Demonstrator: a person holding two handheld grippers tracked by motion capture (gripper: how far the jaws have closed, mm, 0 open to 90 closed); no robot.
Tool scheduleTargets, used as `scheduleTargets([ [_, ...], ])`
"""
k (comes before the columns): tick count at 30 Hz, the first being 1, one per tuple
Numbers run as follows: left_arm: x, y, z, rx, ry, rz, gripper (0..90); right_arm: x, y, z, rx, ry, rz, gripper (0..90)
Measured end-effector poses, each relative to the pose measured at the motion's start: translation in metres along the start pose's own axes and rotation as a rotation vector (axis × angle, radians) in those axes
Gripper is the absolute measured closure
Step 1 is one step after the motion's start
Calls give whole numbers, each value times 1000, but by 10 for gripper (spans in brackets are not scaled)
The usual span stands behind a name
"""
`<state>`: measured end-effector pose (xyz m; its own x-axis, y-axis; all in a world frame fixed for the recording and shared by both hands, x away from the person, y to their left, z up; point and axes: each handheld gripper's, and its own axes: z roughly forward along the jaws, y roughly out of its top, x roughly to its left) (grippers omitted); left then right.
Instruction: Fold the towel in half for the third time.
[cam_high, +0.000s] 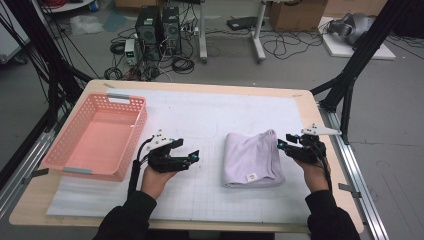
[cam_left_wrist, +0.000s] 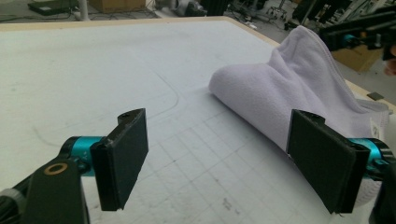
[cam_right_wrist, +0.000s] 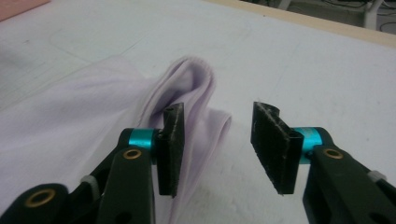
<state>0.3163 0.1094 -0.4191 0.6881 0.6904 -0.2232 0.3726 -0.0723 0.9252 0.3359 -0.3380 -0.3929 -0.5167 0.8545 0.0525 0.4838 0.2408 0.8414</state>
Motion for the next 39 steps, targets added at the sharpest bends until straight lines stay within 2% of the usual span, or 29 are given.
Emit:
scheduleTargets([
  [3,7,-2,-7,-17,0,0,211,10,-13,-10,-21,-6,-10,534],
  [9,16,-1,-17,-36,5,-1,211,29,-31,-27,-54,22,7,535],
  [13,16,-3,-23,-58,1,19,210,43,-39,-34,-2,-3,-48,538],
  [15,16,-3,-26,-70,3,12,211,49,-42,-35,6,0,-73,551],
  [17,17,-4,-26,-68,5,14,211,52,-41,-35,5,15,-70,572],
  [21,18,-7,-24,-45,10,18,210,54,-41,-30,2,65,-31,591],
  [25,16,-8,-21,-20,13,16,212,57,-44,-16,47,87,6,605],
  [27,17,-9,-21,-16,14,7,212,57,-48,-9,82,75,37,670],
  [28,18,-10,-20,-14,12,1,212,55,-49,-5,125,83,64,745],
  [29,18,-10,-20,-14,12,-3,212,53,-50,-3,148,93,66,813],
  [31,18,-11,-20,-12,7,-9,212,52,-50,-8,132,99,81,839],
  [34,18,-11,-19,-4,2,-8,213,49,-48,-17,102,90,102,843],
  [36,18,-11,-19,-3,3,-5,214,45,-48,-21,105,66,101,842],
  [39,18,-12,-19,-4,6,-12,214,41,-49,-26,124,30,131,839],
])
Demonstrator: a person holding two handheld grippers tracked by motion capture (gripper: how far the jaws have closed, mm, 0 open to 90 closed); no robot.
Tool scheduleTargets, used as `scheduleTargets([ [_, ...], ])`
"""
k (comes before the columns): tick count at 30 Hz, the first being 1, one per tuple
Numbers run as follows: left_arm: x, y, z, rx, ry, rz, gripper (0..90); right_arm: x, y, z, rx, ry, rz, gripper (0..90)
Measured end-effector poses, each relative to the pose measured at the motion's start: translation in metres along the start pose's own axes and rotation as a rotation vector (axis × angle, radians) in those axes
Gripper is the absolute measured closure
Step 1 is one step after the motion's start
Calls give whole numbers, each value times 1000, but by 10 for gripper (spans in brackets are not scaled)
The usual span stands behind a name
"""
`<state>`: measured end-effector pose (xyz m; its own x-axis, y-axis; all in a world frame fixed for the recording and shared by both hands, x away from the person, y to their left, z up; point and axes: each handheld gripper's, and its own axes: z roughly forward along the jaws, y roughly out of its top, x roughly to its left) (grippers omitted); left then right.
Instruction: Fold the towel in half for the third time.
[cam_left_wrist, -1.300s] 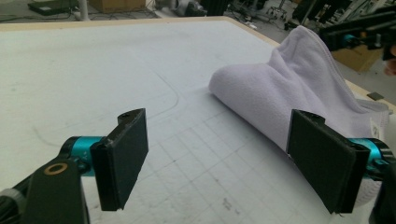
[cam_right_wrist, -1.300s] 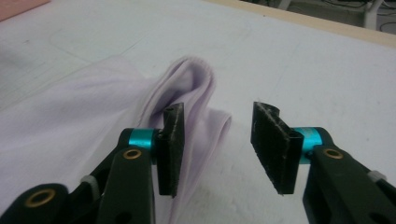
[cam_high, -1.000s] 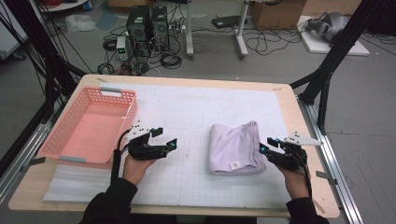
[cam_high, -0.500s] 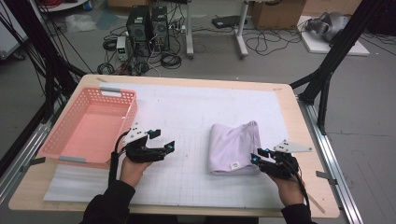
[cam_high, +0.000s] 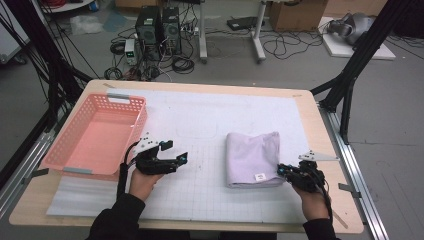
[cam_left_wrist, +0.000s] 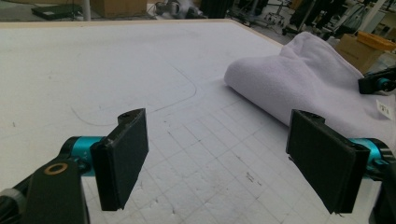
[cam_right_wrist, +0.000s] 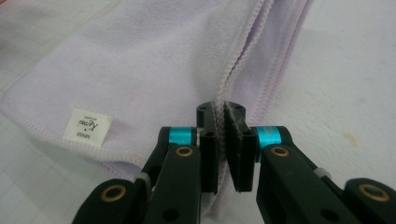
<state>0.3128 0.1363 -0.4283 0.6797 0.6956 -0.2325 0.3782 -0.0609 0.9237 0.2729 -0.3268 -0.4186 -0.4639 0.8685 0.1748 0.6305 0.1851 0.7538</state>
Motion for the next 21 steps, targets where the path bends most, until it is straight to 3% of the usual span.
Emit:
scheduleTargets([
  [2,0,0,0,2,0,-2,214,-2,-1,-1,30,-34,7,830],
  [4,0,-1,0,6,-1,-1,214,-5,-2,3,82,-40,25,743],
  [7,0,-1,1,8,1,-1,216,-7,0,0,41,-52,35,614],
  [10,1,-1,1,11,5,-5,217,-5,13,-8,-53,-66,4,494],
  [14,2,-2,1,14,1,-10,217,3,35,-4,-138,-29,-80,450],
  [18,2,-2,1,11,0,-9,218,9,65,18,-154,5,-153,442],
  [21,2,-1,-1,4,2,-7,218,17,86,37,-119,21,-208,447],
])
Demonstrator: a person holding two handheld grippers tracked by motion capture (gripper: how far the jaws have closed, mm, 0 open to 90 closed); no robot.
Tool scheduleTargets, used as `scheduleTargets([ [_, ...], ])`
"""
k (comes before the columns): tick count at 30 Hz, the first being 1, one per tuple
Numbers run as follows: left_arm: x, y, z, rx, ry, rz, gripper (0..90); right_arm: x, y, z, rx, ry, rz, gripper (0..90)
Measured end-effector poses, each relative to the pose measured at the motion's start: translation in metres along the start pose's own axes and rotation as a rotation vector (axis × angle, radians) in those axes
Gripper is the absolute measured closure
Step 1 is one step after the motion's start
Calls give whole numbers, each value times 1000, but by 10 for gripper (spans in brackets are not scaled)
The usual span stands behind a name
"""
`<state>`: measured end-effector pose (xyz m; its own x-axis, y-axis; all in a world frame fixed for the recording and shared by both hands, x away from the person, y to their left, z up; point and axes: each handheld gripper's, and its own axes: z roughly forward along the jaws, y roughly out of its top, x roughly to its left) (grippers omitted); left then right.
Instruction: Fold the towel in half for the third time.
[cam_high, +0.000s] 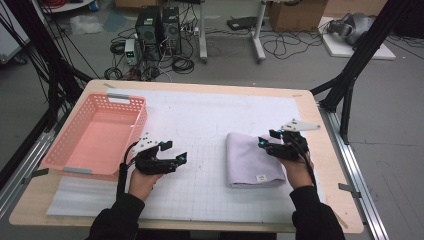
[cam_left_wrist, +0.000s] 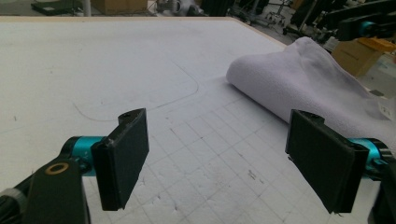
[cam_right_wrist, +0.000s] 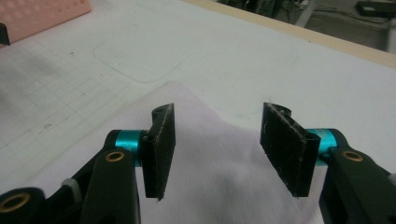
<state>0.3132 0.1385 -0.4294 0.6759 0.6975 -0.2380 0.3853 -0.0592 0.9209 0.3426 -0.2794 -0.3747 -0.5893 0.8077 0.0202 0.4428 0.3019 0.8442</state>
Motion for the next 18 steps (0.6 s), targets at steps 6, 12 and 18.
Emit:
scheduleTargets([
  [6,-1,0,-3,14,12,27,218,-2,22,37,63,45,-15,435],
  [12,1,-1,-4,18,16,18,219,-2,28,75,169,90,-39,448],
  [18,2,-2,-3,16,5,3,219,3,23,102,243,110,-29,617],
])
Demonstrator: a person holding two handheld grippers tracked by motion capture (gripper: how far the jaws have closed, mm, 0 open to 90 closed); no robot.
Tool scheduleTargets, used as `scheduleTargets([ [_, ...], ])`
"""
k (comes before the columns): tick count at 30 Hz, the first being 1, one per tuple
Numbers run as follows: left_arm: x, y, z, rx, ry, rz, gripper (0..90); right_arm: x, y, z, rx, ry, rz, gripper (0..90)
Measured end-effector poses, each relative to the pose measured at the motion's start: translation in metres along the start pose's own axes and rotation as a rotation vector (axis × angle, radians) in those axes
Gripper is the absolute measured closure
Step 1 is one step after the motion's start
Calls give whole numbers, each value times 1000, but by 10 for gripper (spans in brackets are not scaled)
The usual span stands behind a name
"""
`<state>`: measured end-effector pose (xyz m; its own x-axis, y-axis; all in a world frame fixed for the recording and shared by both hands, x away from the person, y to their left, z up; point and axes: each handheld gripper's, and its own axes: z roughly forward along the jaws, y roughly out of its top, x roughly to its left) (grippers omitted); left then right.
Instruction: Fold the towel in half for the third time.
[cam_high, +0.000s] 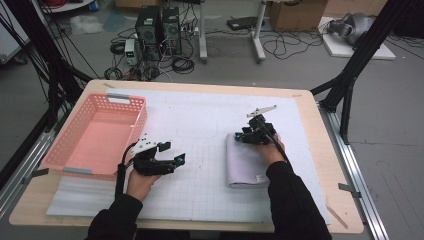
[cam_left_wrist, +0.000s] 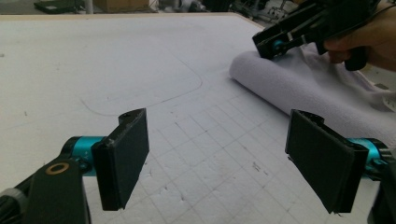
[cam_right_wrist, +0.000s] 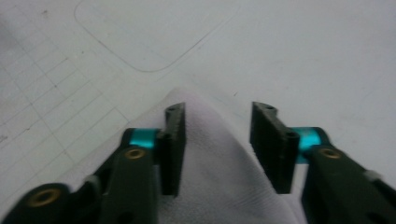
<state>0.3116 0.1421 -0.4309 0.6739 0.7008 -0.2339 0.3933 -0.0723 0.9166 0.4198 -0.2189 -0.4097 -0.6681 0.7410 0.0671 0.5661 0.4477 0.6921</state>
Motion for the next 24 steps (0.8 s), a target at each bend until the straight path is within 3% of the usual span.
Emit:
scheduleTargets([
  [2,1,-1,0,4,3,-1,219,2,0,4,26,17,-8,783],
  [4,2,-1,0,4,2,-6,219,3,1,5,27,17,-16,855],
  [6,3,-1,-1,1,5,-14,219,5,3,2,-4,34,-9,866],
  [9,4,-1,-1,-1,6,-16,220,9,8,-1,-60,57,-47,868],
  [14,3,-1,0,3,7,-18,220,20,16,8,-86,80,-83,870],
  [18,3,-1,0,6,10,-18,219,27,19,21,-98,79,-75,873],
  [20,3,-2,1,9,6,-22,220,29,19,28,-92,72,-63,833],
  [22,3,-2,1,12,8,-20,220,31,18,30,-96,14,-53,627],
  [23,4,-2,0,14,5,-19,220,30,18,28,-106,-11,-38,563],
  [24,4,-2,0,13,6,-22,221,27,17,24,-122,-25,-30,554],
])
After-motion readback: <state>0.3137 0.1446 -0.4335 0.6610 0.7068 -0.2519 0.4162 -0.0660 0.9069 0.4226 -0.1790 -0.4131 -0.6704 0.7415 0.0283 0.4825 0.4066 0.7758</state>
